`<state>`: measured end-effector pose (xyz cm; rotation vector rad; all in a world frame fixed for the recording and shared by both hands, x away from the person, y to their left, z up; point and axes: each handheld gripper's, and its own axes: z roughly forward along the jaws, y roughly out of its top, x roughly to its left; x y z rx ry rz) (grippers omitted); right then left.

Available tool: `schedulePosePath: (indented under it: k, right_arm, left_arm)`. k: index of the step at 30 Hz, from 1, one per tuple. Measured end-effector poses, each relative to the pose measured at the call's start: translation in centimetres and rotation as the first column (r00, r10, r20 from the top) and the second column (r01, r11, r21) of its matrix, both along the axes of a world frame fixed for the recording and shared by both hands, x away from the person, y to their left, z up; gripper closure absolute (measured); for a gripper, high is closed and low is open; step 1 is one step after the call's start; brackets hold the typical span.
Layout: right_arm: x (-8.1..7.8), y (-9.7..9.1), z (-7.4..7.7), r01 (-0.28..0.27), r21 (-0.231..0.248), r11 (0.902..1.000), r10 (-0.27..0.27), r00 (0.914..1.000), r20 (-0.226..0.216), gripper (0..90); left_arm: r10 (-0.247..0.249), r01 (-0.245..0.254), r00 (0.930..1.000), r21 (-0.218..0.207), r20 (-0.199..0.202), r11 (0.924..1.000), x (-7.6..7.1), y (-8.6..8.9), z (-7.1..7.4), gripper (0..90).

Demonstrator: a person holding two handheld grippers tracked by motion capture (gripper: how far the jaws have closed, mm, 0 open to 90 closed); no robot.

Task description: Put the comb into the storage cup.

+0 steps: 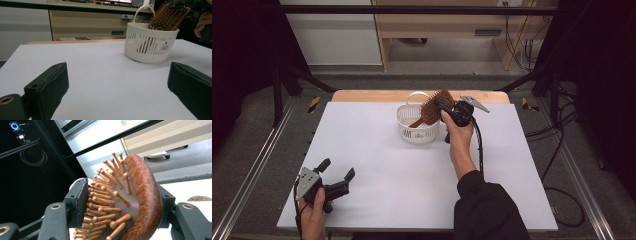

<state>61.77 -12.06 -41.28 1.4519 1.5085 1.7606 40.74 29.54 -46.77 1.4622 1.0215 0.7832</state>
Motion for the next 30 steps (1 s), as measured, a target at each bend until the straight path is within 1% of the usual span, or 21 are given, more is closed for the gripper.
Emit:
schedulePosePath:
  k: [6, 11, 30]
  right_arm:
    - [0.03, -0.08, -0.05, -0.003, 0.003, 1.0000, 0.003, 1.0000, -0.001, 40.0]
    - [0.07, -0.18, -0.11, -0.003, -0.003, 1.0000, 0.003, 1.0000, -0.001, 39.6]
    - [0.11, -0.30, -0.15, -0.008, -0.007, 0.9999, 0.008, 0.9998, -0.016, 36.7]
  left_arm:
    - [0.001, -0.001, 1.0000, -0.003, -0.001, 1.0000, 0.01, 0.02, -0.01, 3.5]
    - [0.001, -0.001, 1.0000, -0.002, 0.001, 1.0000, 0.00, 0.01, 0.00, 3.5]
    - [0.000, 0.000, 1.0000, -0.002, -0.001, 1.0000, 0.01, 0.02, -0.02, 3.5]
